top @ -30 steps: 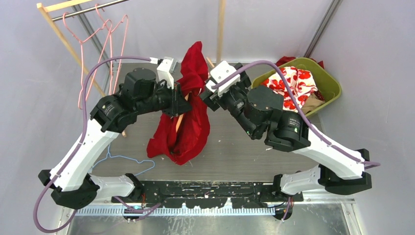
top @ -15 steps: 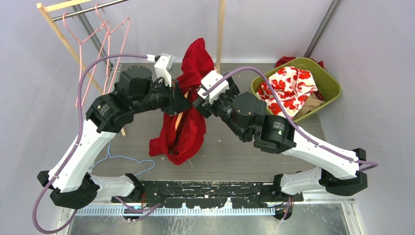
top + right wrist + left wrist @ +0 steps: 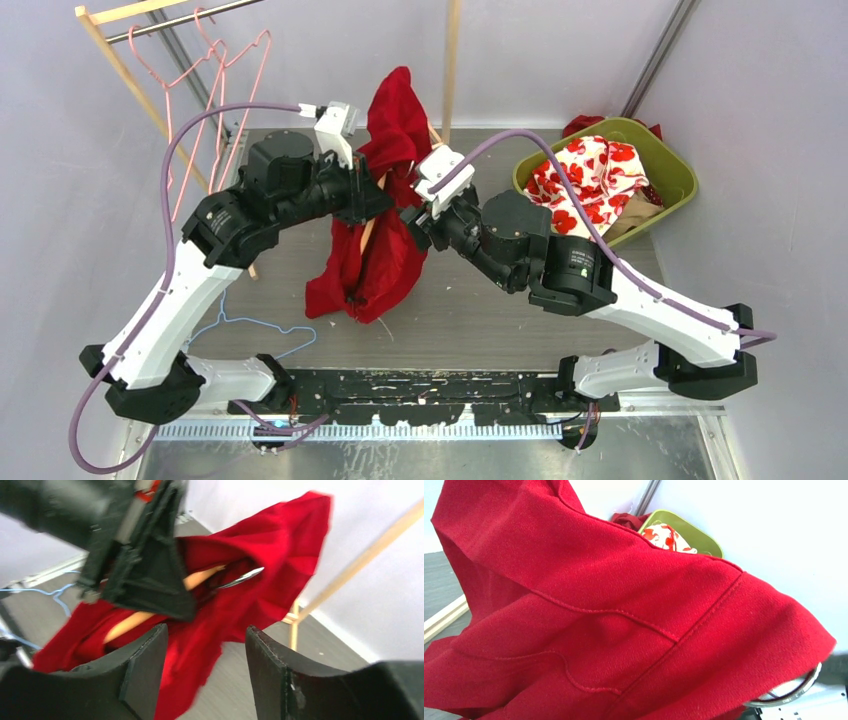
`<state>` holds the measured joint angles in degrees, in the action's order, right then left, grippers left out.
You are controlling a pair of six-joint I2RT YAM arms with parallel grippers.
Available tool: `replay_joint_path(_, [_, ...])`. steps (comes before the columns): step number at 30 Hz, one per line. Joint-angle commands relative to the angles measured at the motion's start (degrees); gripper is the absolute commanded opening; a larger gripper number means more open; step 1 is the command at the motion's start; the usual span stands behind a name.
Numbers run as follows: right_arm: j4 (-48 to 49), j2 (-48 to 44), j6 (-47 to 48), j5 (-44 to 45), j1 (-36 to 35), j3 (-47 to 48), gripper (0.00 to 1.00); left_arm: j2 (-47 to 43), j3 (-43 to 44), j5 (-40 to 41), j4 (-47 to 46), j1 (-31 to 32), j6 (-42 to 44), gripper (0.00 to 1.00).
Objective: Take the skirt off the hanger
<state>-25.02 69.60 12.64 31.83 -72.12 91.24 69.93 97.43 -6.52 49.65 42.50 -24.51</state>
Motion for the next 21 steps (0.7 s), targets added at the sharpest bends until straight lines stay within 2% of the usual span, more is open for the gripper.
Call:
replay_joint_path(1, [1.1,-0.5,-8.0,-5.8,-1.2,0.5,0.60,0.6,6.5,4.8,-17.7,-0.2,2.2,0.00])
replay_joint_path(4, [2.5,0.2,-10.9,-8.6,-2.0,-1.5,0.56,1.1,6.9,7.3,-24.1,-0.2,1.2,0.00])
replay_joint_path(9, [5.2,2.0,-12.1,-9.0,-3.9,-3.3,0.55,1.7,6.1,8.5,-36.2,-0.2,-1.7,0.00])
replay_joint_path(16, [9.7,2.9,-10.3,-5.2,-4.0,-5.3,0.56,1.5,2.3,6.9,-44.9,-0.1,-7.9,0.00])
replay_joint_path(21, [12.3,3.2,-6.3,1.8,-4.0,-6.9,0.56,0.5,1.0,4.6,-45.8,-0.1,-9.7,0.00])
